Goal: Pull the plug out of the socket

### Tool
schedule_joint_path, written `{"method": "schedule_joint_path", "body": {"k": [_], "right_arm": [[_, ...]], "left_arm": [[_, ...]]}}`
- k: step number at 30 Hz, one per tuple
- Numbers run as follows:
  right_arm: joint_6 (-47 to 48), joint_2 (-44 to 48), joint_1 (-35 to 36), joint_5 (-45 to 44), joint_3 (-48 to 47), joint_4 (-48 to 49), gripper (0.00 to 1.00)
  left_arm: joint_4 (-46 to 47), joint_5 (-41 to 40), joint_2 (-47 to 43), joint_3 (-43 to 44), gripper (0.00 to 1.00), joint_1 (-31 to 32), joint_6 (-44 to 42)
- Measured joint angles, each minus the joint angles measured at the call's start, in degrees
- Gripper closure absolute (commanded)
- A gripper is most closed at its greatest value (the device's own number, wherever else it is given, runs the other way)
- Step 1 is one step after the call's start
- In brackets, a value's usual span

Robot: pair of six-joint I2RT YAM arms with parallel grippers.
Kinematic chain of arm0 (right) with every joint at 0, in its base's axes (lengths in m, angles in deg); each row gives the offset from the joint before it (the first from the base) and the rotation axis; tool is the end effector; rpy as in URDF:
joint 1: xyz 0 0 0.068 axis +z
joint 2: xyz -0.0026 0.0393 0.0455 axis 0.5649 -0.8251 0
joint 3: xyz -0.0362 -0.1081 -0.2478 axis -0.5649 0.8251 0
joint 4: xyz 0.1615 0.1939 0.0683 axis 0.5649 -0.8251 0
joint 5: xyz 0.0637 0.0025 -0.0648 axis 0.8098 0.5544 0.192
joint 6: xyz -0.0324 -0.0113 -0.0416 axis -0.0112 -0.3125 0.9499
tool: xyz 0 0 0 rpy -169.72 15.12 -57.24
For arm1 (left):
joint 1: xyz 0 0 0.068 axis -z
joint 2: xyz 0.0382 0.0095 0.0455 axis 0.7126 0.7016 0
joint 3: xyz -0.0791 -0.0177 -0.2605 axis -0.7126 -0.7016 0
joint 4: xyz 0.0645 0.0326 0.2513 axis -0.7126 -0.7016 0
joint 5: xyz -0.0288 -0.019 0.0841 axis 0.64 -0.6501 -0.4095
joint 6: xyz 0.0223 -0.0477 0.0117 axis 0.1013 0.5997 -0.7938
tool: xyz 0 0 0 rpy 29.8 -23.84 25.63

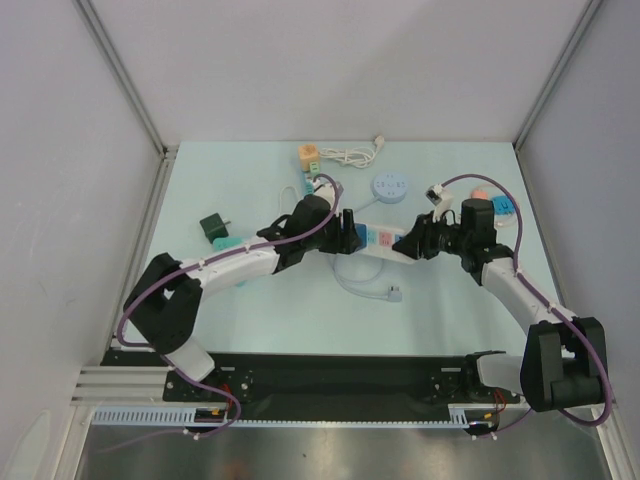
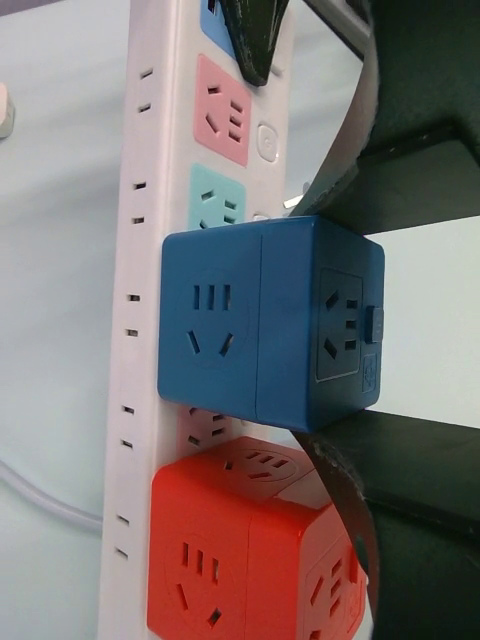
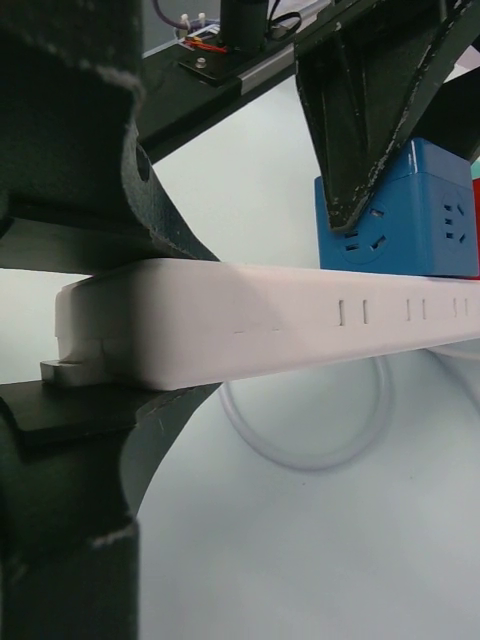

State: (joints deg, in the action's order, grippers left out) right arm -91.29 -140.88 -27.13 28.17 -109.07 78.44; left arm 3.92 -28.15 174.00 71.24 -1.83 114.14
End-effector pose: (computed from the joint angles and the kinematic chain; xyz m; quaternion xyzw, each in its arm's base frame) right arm 0.2561 0.0570 0.2397 -0.1869 0.8132 0.3679 0.4103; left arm 0.2656 -0.2542 0.2404 0.1086 0.8721 -0.2949 0.3751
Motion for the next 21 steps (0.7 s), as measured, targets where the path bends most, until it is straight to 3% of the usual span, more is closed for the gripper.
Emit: {"method": "schedule_joint_path", "body": {"k": [12,21], "right_arm": [[0.2,-1.6,-1.1,-1.8,-1.4,-1.1,1.00],[0.2,-1.8,-1.4,-2.7,-1.5,-0.5,1.00]], "left_arm": [[0.3,7.3,-9.1,-4.4,1.00,-1.8,0.3],[-3.8,6.0,-17.6,-4.1,1.00,-2.9,-4.9]]}}
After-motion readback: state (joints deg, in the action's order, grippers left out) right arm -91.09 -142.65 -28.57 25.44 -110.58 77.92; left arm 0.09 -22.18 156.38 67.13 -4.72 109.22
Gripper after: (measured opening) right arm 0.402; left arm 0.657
